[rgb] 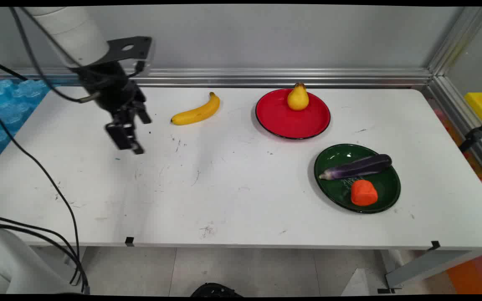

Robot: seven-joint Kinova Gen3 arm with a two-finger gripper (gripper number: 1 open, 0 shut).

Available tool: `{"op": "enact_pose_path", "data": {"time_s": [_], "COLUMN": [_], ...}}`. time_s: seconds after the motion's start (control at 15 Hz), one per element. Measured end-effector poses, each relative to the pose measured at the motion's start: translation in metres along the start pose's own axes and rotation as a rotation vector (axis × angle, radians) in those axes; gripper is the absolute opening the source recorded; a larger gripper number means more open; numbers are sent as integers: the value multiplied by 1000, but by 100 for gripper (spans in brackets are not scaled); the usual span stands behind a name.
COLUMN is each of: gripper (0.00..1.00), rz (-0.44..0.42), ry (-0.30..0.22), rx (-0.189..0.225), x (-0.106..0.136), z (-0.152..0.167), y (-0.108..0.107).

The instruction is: Pick up the eggplant from the green plate

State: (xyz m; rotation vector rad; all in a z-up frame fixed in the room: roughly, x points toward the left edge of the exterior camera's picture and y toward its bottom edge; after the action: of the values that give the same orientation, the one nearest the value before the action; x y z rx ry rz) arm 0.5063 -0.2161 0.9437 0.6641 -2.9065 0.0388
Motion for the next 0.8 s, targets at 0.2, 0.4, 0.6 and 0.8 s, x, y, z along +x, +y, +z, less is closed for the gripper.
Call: {"op": "enact_pose_path", "data": {"time_s": [0.2,0.4,0.6,0.8], "gripper": [100,100,100,100], "rz": [-74,-113,-130,-135], "ry": [130,234,317,364], "rx": [7,7,5,7], "x": [43,98,153,196], "z": [2,10,23,40], "y": [-6,-11,-13,-13]}}
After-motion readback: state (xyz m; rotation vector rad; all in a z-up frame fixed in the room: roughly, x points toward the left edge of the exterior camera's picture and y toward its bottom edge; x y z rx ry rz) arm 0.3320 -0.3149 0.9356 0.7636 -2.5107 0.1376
